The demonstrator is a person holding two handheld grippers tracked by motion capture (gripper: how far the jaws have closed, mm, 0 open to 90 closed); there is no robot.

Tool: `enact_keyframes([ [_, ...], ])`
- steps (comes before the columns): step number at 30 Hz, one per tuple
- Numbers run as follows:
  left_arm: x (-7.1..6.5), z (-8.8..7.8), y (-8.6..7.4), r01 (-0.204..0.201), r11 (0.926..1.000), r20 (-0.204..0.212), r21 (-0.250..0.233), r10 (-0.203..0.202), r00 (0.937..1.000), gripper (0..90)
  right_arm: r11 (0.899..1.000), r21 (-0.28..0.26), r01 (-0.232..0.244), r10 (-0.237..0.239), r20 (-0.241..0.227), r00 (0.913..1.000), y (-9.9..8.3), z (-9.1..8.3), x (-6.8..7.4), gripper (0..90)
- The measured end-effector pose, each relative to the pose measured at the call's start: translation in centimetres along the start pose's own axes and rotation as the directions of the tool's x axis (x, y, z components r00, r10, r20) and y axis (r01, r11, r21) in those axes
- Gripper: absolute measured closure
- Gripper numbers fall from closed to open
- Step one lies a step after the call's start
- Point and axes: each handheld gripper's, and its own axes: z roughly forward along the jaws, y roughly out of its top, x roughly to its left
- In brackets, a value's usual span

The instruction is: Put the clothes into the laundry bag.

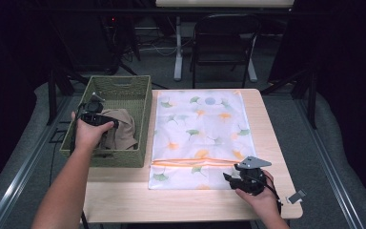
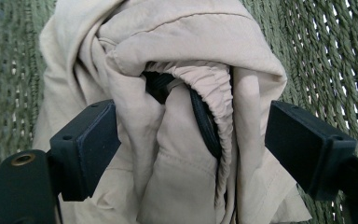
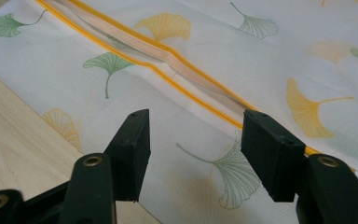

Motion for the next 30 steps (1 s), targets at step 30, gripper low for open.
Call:
enact_keyframes([
  [30, 0.4, 3.6, 1.3, 0.004, 0.9886, -0.060, 0.150, 0.006, 0.9982, 15.4, 1.000, 0.015, 0.024, -0.023, -0.027, 0.9994, 0.3, 0.8, 0.1, 42.2],
])
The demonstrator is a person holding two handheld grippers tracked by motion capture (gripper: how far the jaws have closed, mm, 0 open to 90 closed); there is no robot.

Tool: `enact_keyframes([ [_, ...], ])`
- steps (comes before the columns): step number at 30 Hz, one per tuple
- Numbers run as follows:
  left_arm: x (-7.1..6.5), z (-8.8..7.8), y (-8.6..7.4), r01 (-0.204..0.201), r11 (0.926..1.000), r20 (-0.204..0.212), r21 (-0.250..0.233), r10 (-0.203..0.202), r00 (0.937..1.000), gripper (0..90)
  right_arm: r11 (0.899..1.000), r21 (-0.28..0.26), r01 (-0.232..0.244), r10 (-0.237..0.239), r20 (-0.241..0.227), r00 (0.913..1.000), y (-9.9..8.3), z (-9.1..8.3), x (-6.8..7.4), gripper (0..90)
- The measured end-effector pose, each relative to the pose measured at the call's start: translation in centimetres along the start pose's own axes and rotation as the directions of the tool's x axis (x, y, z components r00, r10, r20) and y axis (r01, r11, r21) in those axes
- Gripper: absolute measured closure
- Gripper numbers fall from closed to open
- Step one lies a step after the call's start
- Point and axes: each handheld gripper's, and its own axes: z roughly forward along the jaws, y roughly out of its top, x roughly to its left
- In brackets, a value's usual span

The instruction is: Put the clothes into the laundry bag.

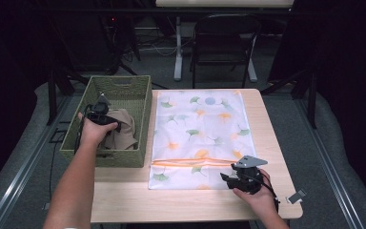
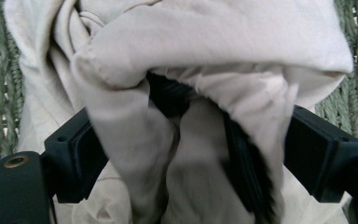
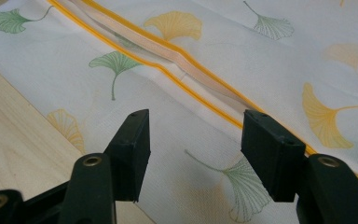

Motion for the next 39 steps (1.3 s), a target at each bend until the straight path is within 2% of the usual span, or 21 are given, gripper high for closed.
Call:
enact_keyframes([
  [12, 0.5, 1.3, -0.1, 0.015, 0.9999, 0.029, -0.003, -0.015, 0.9995, 15.7, 1.000, 0.004, -0.005, 0.005, 0.005, 1.0000, -0.1, 0.1, 0.0, 42.2],
  [25, 0.4, 2.1, -0.4, -0.005, 1.0000, 0.033, 0.000, 0.005, 0.9994, 16.6, 1.000, 0.006, -0.005, 0.005, 0.001, 1.0000, -0.1, 0.1, 0.0, 42.2],
  [32, 0.3, 2.2, -0.5, -0.025, 0.9997, 0.019, -0.007, 0.025, 0.9995, 23.2, 1.000, 0.008, -0.009, 0.009, -0.002, 1.0000, -0.2, 0.1, 0.0, 42.2],
  [39, 0.3, 2.3, -0.5, -0.020, 0.9998, 0.026, -0.007, 0.020, 0.9995, 27.0, 1.000, 0.007, -0.015, 0.015, -0.008, 0.9998, -0.2, 0.1, -0.1, 42.2],
])
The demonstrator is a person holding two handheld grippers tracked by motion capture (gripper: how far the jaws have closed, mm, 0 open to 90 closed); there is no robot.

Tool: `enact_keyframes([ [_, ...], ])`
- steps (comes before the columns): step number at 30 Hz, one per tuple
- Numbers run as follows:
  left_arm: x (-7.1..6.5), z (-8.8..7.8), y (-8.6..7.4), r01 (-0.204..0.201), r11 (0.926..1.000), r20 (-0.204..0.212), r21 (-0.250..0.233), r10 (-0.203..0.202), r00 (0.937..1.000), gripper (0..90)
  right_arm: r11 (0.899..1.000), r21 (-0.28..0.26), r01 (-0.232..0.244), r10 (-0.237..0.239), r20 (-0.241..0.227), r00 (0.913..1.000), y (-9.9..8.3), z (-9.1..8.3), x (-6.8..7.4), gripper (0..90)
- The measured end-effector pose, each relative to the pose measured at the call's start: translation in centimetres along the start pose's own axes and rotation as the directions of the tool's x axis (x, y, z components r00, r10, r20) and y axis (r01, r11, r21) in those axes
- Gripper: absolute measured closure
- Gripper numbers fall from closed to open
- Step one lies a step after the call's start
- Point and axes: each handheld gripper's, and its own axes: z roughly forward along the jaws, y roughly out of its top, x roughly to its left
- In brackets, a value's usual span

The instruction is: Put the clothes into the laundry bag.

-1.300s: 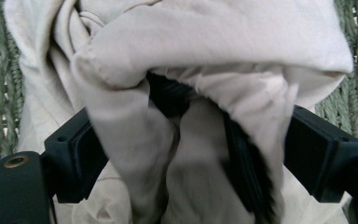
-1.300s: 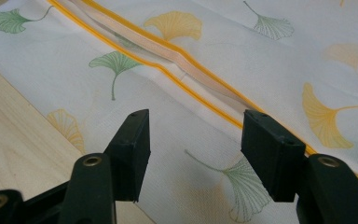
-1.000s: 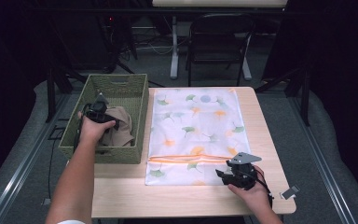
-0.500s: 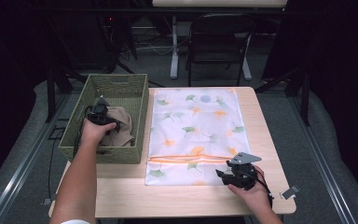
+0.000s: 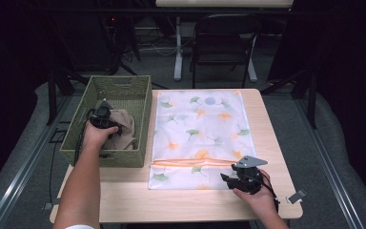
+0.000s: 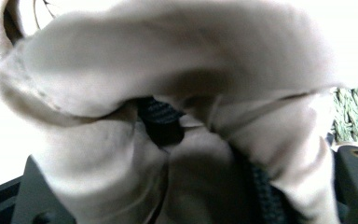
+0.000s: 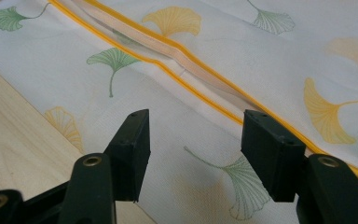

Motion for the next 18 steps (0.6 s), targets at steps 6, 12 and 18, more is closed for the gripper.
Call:
enact_keyframes([
  [6, 0.04, 0.11, 0.01, -0.006, 1.0000, 0.001, -0.001, 0.006, 1.0000, 28.3, 1.000, 0.001, 0.008, -0.008, 0.004, 1.0000, -0.01, 0.05, 0.05, 42.2],
  [12, -0.04, 0.28, -0.14, -0.013, 0.9999, -0.005, -0.008, 0.012, 0.9999, 28.3, 1.000, -0.001, 0.008, -0.008, -0.001, 1.0000, -0.02, 0.10, 0.01, 42.2],
  [18, 0.12, 0.27, -0.13, -0.005, 1.0000, 0.009, -0.006, 0.005, 0.9999, 30.6, 1.000, 0.006, 0.012, -0.012, -0.009, 0.9999, -0.06, 0.38, 0.19, 42.2],
])
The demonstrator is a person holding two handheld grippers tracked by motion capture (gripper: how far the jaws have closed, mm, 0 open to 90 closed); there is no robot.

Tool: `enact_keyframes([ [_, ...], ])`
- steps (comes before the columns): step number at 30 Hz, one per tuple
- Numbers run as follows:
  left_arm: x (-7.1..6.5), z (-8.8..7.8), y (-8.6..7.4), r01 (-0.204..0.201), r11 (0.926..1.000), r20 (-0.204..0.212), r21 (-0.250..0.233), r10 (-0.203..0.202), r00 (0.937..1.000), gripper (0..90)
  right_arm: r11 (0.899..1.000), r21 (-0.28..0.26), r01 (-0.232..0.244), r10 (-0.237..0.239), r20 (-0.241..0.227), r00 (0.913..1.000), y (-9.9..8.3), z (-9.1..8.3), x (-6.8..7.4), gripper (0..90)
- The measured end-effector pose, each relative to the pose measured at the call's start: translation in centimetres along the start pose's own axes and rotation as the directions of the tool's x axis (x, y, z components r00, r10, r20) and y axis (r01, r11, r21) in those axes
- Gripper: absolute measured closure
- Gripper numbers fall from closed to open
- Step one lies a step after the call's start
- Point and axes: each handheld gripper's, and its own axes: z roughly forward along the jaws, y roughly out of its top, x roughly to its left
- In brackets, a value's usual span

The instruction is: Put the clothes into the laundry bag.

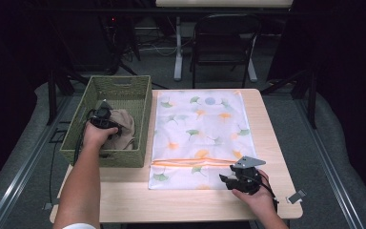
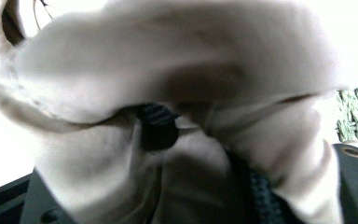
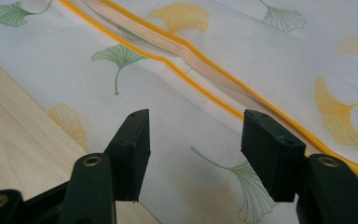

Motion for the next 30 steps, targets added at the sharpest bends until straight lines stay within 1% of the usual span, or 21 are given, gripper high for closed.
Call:
enact_keyframes([
  [4, 0.16, -0.07, 0.03, 0.006, 1.0000, 0.012, 0.007, -0.006, 0.9999, 32.2, 1.000, 0.007, -0.002, 0.002, -0.009, 1.0000, 0.00, 0.11, 0.07, 42.2],
  [5, 0.19, -0.07, 0.03, 0.010, 0.9999, 0.012, 0.006, -0.010, 0.9999, 32.8, 1.000, 0.003, 0.000, 0.000, -0.009, 1.0000, -0.02, 0.16, 0.03, 42.2],
  [6, 0.19, -0.07, 0.00, 0.017, 0.9999, 0.013, 0.001, -0.017, 0.9998, 33.6, 1.000, 0.008, -0.003, 0.003, -0.010, 0.9999, -0.01, 0.14, 0.02, 42.2],
  [7, 0.19, -0.12, 0.02, 0.024, 0.9997, 0.016, 0.006, -0.024, 0.9996, 34.4, 1.000, 0.013, -0.001, 0.001, -0.008, 1.0000, -0.02, 0.14, -0.03, 42.2],
  [9, 0.18, -0.17, 0.07, 0.028, 0.9996, 0.016, 0.008, -0.028, 0.9995, 35.6, 1.000, 0.000, -0.011, 0.011, -0.012, 0.9999, -0.09, 0.26, -0.02, 42.2],
  [11, 0.19, -0.19, 0.10, 0.031, 0.9995, 0.016, 0.010, -0.031, 0.9994, 36.5, 1.000, 0.000, -0.011, 0.011, -0.014, 0.9998, -0.10, 0.29, -0.03, 42.2],
  [12, 0.24, -0.21, 0.14, 0.026, 0.9996, 0.014, 0.010, -0.026, 0.9995, 37.0, 1.000, -0.001, -0.013, 0.013, -0.015, 0.9998, -0.10, 0.30, -0.04, 42.2],
  [15, 0.22, -0.23, 0.21, 0.031, 0.9994, 0.012, 0.012, -0.031, 0.9994, 38.2, 1.000, 0.002, -0.010, 0.010, -0.013, 0.9999, -0.09, 0.31, -0.11, 42.2],
  [17, 0.15, -0.25, 0.22, 0.053, 0.9985, 0.010, 0.010, -0.053, 0.9985, 38.7, 1.000, 0.001, -0.012, 0.012, -0.014, 0.9998, -0.09, 0.32, -0.13, 42.2],
  [21, 0.12, -0.26, 0.28, 0.061, 0.9981, 0.001, -0.001, -0.061, 0.9981, 39.5, 1.000, 0.001, -0.017, 0.017, -0.020, 0.9997, -0.03, 0.27, -0.11, 42.2],
  [22, 0.09, -0.26, 0.28, 0.065, 0.9979, 0.000, -0.002, -0.065, 0.9979, 39.7, 1.000, 0.002, -0.009, 0.009, -0.015, 0.9998, -0.01, 0.26, -0.16, 42.2],
  [24, 0.07, -0.28, 0.29, 0.063, 0.9980, -0.001, -0.003, -0.063, 0.9980, 39.9, 1.000, -0.001, -0.012, 0.012, -0.017, 0.9998, -0.03, 0.27, -0.17, 42.2],
  [27, 0.09, -0.48, 0.32, 0.066, 0.9977, 0.003, -0.011, -0.066, 0.9978, 46.2, 1.000, -0.004, -0.016, 0.016, -0.021, 0.9996, -0.04, 0.22, -0.26, 42.2],
  [28, 0.12, -0.56, 0.32, 0.067, 0.9977, 0.003, -0.013, -0.067, 0.9978, 47.7, 1.000, -0.006, -0.014, 0.014, -0.013, 0.9998, -0.05, 0.19, -0.29, 42.2],
  [30, 0.06, -0.64, 0.31, 0.073, 0.9971, 0.003, -0.021, -0.073, 0.9973, 50.9, 1.000, -0.004, -0.009, 0.009, -0.011, 0.9999, -0.03, 0.14, -0.36, 42.2],
])
